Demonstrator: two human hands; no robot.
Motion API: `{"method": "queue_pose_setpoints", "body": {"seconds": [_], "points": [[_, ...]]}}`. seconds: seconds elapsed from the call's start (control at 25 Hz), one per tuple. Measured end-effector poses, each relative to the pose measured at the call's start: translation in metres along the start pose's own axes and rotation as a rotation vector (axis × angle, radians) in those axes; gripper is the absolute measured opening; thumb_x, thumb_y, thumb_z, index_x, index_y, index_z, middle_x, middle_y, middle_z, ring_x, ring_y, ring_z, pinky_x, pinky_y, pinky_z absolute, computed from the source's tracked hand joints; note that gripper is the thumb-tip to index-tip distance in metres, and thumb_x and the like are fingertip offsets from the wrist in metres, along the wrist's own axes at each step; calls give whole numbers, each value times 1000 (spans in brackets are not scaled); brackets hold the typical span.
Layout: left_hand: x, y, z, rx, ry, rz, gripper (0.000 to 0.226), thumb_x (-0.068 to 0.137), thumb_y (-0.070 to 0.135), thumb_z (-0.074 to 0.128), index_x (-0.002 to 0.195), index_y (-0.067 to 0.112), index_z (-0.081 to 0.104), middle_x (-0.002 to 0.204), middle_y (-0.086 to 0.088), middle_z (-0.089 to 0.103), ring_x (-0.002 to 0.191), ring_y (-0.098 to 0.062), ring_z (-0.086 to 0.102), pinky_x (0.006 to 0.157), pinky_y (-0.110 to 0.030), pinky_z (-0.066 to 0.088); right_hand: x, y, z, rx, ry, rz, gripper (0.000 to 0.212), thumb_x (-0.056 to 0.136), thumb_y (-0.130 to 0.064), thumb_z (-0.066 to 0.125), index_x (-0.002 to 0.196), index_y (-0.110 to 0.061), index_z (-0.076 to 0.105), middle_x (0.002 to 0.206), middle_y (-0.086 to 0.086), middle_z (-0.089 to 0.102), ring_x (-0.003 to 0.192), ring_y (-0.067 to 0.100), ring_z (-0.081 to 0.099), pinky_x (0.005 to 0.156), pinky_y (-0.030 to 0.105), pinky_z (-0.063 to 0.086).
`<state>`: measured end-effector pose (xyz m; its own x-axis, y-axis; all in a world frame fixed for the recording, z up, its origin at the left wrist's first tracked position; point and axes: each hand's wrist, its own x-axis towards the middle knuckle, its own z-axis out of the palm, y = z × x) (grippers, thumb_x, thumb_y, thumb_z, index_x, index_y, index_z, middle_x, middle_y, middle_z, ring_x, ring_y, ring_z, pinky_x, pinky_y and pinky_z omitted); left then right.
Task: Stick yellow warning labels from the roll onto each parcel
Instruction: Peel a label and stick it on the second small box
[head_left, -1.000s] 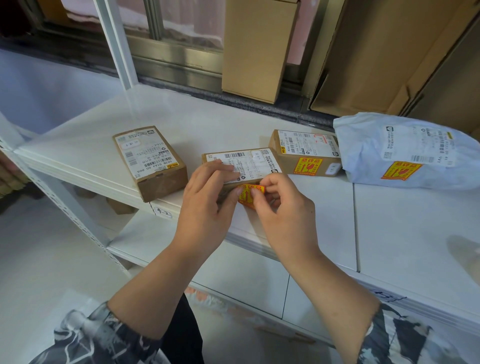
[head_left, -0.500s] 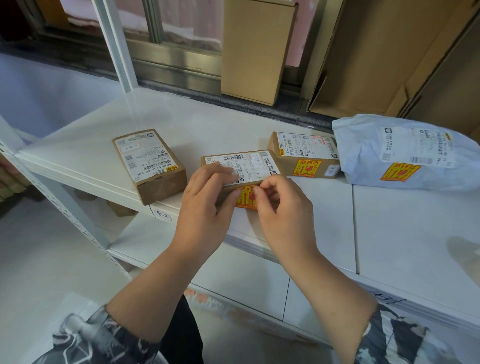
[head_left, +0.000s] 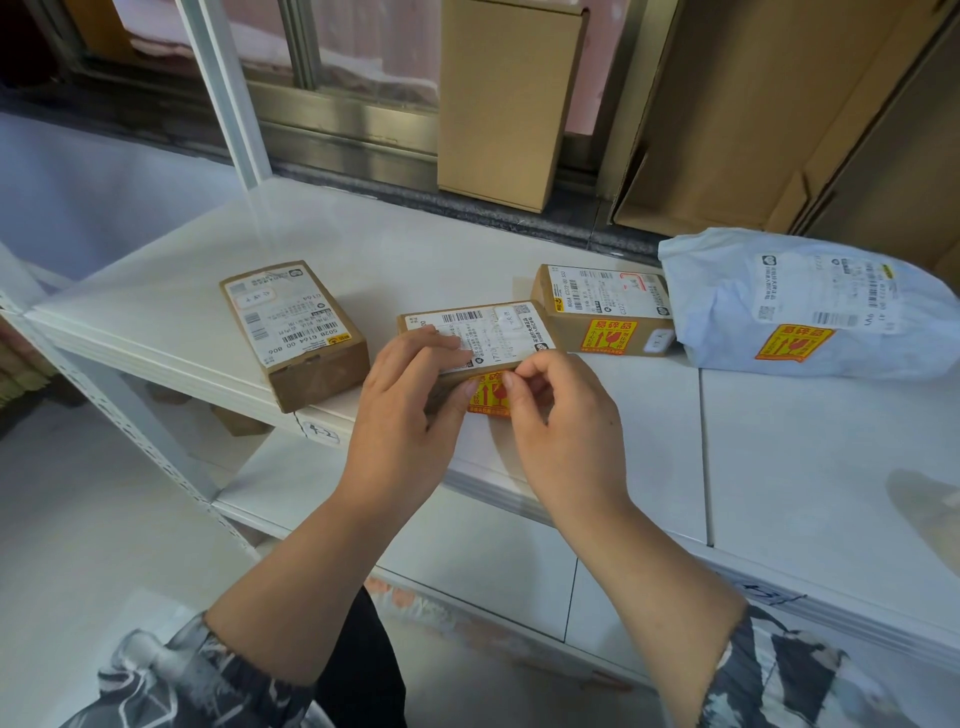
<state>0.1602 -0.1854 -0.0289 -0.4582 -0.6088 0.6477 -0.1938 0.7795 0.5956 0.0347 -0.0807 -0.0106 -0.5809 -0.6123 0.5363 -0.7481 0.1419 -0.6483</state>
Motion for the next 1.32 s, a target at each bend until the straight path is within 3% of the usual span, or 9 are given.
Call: {"method": "queue_pose_setpoints", "body": {"seconds": [0.16, 0.28, 0.4, 0.56, 0.68, 0.84, 1.08, 1.32], "points": [[0, -1, 0, -5, -4, 5, 22, 93, 16, 75, 114, 10, 71, 126, 0, 64, 131, -19, 56, 110, -40, 47, 1, 2, 1, 3, 38, 44, 13, 92, -27, 73, 92, -19, 62, 90, -7, 64, 81, 11, 61, 71, 33, 51], [1, -1, -1, -12, -14, 0, 23, 93, 16, 74, 115, 10, 71, 126, 1, 63, 131, -18, 55, 111, -38, 47, 3, 4, -4, 39, 107, 32, 15, 88, -16, 76, 96, -17, 64, 101, -5, 60, 97, 17, 61, 85, 36, 51], [2, 0, -3, -24, -24, -9, 22, 94, 18, 73, 115, 11, 71, 126, 2, 63, 130, -15, 55, 110, -36, 47, 6, 9, -15, 37, 111, -115, 16, 85, -3, 74, 93, -15, 67, 109, -3, 60, 111, 22, 61, 96, 41, 45], [6, 0, -6, 18, -40, 6, 22, 94, 20, 73, 114, 12, 72, 124, 1, 64, 126, -16, 57, 105, -40, 48, 18, 22, -21, -30, -101, -383, 9, 84, -8, 76, 89, -15, 72, 121, 3, 66, 123, 21, 60, 100, 46, 42], [9, 0, -11, 147, -70, 51, 21, 96, 27, 70, 115, 17, 69, 124, 4, 64, 123, -21, 59, 101, -46, 47, 24, 30, -16, -74, -185, -420, 9, 84, -15, 80, 90, -19, 75, 125, 1, 66, 126, 17, 59, 100, 45, 40], [8, 1, -13, 282, -120, 85, 27, 91, 28, 71, 117, 24, 64, 127, 6, 60, 125, -24, 54, 101, -42, 41, 24, 31, -12, -114, -198, -379, 16, 81, -15, 83, 92, -24, 74, 123, -4, 63, 124, 17, 58, 97, 44, 37], [11, 1, -8, 324, -134, 29, 42, 79, 36, 78, 117, 27, 61, 126, 8, 58, 127, -25, 50, 94, -44, 42, 31, 29, -7, -152, -219, -399, 19, 78, -17, 85, 87, -23, 69, 118, -4, 61, 119, 24, 53, 88, 47, 39], [12, 0, -10, 311, -144, 31, 43, 80, 35, 81, 117, 26, 61, 126, 10, 59, 128, -23, 51, 94, -41, 39, 30, 31, -6, -148, -198, -417, 19, 80, -18, 85, 88, -22, 68, 117, -4, 60, 118, 24, 52, 90, 47, 39]]}}
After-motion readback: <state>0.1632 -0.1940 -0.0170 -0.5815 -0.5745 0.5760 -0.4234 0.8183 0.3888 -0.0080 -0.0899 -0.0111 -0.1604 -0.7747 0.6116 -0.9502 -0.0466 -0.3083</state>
